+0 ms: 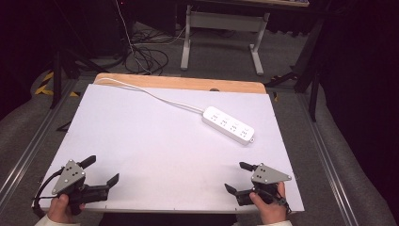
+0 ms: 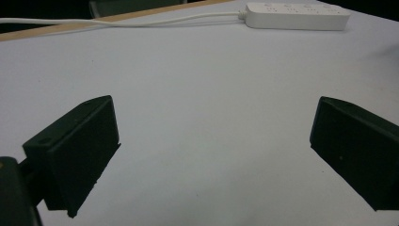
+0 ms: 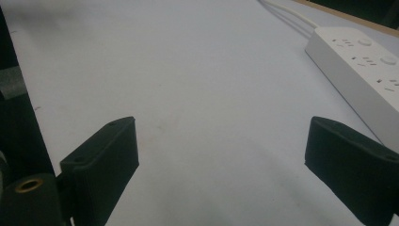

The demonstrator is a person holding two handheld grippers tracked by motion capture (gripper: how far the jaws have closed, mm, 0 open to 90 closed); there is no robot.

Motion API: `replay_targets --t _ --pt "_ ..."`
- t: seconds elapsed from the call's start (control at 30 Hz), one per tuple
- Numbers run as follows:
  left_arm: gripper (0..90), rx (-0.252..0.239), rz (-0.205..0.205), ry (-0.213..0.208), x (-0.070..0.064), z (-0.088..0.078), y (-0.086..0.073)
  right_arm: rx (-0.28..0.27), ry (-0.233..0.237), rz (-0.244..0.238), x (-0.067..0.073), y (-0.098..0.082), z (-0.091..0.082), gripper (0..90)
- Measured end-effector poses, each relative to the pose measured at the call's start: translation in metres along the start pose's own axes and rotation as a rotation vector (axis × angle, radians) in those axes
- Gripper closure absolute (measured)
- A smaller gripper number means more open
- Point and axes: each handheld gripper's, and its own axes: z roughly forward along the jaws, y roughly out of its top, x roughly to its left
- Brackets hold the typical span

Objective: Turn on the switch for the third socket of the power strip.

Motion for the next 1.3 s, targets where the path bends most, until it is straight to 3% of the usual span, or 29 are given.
replay_targets --t 0.33,0.5,0.6,0.73,1.3 --pt "2.2 -0.001 0.027 0.015 -0.003 0.000 0.000 0.006 0.007 -0.010 -0.001 0.003 0.004 10.6" --pt "2.2 -0.002 0.038 0.021 -0.003 -0.001 0.000 -0.024 -0.007 0.004 -0.002 0.008 0.004 8.3" --pt "2.2 -0.002 0.040 0.021 -0.003 -0.001 0.000 -0.024 -0.038 0.019 -0.004 0.017 0.005 12.3" --pt "2.2 -0.005 0.039 0.022 -0.003 -0.001 0.000 -0.017 -0.040 -0.006 -0.006 0.024 0.006 17.5" --pt "2.2 -0.002 0.041 0.021 -0.003 0.000 0.000 0.004 -0.074 -0.038 -0.018 0.057 0.002 23.5"
